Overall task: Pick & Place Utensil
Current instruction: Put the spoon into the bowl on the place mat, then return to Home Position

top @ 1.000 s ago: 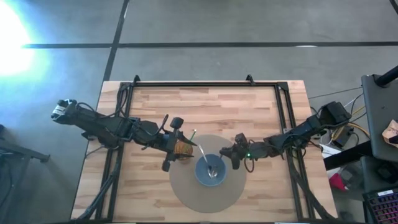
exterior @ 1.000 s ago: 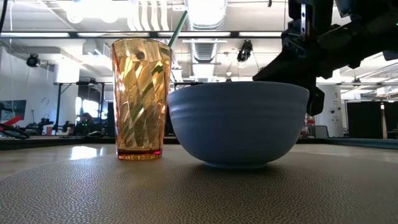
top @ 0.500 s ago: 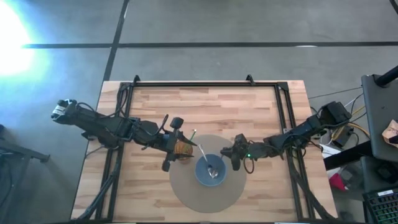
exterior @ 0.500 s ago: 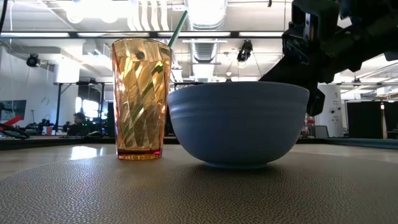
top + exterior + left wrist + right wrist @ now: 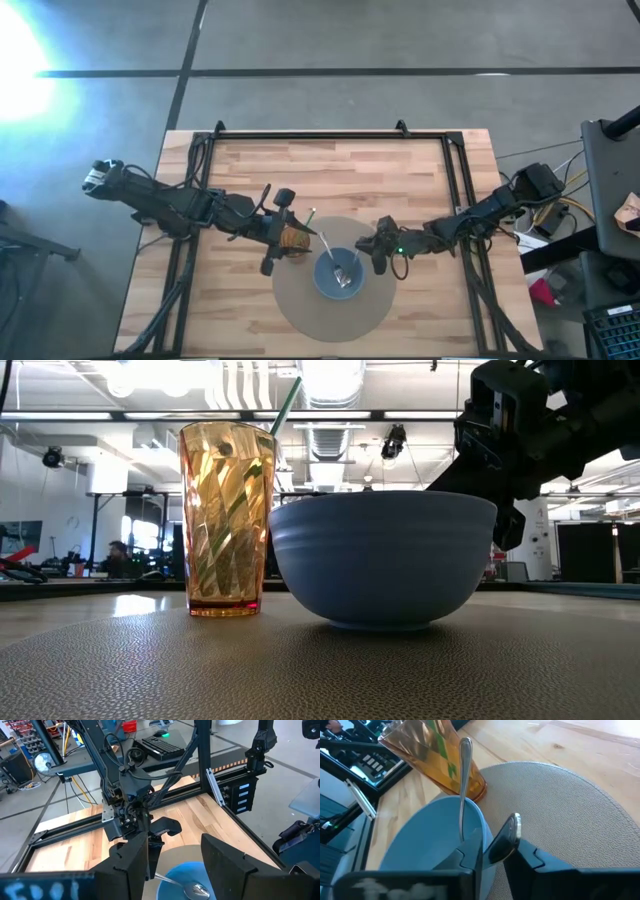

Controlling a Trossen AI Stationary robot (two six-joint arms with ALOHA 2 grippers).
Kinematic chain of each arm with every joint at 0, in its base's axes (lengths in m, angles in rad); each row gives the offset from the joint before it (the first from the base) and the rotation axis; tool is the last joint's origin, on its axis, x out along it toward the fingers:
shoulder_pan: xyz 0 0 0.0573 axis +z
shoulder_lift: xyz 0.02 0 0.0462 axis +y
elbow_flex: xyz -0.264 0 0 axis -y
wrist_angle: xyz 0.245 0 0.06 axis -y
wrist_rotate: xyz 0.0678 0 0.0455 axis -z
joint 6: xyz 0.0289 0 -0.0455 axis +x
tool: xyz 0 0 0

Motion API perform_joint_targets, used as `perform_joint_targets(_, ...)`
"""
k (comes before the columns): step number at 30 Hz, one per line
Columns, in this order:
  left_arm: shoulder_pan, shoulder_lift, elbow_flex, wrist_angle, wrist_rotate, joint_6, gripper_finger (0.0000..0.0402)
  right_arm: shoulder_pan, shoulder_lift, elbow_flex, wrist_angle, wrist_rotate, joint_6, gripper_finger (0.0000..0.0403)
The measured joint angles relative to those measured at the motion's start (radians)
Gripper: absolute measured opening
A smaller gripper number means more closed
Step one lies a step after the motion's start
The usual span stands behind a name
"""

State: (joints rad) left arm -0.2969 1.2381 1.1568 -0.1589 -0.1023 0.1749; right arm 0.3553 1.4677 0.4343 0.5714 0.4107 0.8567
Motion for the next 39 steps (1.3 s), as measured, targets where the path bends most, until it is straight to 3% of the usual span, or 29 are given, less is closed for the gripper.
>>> perform_joint_targets(18,-0.001,0.000,0.000,0.000,0.000,-0.013,0.0179,0.000,-0.001,0.000,0.001,0.000,0.003,0.0131)
perform_joint_targets(30,0.000,0.000,0.000,-0.008,0.000,-0.053,0.0179,0.000,-0.093,-0.009,-0.066,0.000,-0.022,0.0149)
perform_joint_targets(39,0.001,0.000,0.000,-0.008,-0.003,-0.055,0.0179,0.000,-0.175,-0.012,-0.159,0.005,-0.026,0.0139)
